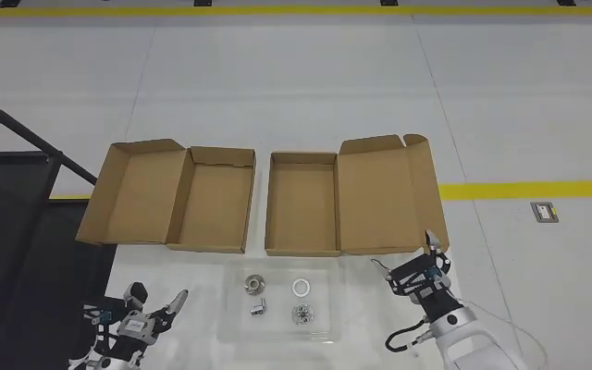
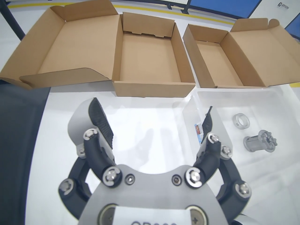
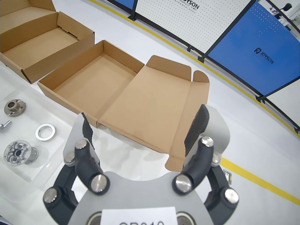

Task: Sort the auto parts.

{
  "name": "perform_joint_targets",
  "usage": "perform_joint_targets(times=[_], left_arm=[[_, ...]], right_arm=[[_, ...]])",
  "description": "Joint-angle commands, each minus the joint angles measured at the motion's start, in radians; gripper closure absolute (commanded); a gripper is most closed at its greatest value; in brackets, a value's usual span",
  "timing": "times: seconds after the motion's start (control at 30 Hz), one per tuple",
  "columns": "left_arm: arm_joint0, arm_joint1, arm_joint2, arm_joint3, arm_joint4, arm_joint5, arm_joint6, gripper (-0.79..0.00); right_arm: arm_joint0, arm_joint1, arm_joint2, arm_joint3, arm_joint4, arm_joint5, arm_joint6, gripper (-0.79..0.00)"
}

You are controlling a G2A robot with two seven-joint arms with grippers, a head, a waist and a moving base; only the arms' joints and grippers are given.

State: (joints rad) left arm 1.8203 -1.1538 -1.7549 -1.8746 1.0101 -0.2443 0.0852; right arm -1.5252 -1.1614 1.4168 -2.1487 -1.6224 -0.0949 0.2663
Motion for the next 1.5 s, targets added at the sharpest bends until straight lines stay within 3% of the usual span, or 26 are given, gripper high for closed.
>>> perform_joint_targets(times=[0.0,0.43,0.63,0.83,1.33,1.47], left_arm=[[0.000,0.000,0.000,0.000,0.001,0.000,0.000,-0.785],[0.000,0.000,0.000,0.000,0.001,0.000,0.000,-0.785],[-0.007,-0.002,-0.006,-0.002,-0.028,0.001,-0.002,-0.785],[0.002,-0.003,-0.019,-0.011,-0.070,-0.039,0.006,-0.785],[0.000,-0.003,-0.017,-0.015,-0.072,-0.042,0.006,-0.785],[0.011,-0.005,-0.023,-0.028,-0.082,-0.061,0.021,-0.785]], right_arm=[[-0.003,0.000,0.002,0.001,0.001,0.000,-0.005,-0.785],[-0.003,0.000,0.002,0.001,0.001,0.000,-0.005,-0.785],[0.081,0.000,-0.064,0.001,-0.074,-0.109,0.037,-0.785],[0.213,-0.006,-0.149,-0.016,-0.132,-0.242,0.169,-0.785],[0.212,-0.005,-0.151,-0.020,-0.139,-0.247,0.166,-0.785],[0.246,-0.004,-0.176,-0.029,-0.158,-0.346,0.200,-0.785]])
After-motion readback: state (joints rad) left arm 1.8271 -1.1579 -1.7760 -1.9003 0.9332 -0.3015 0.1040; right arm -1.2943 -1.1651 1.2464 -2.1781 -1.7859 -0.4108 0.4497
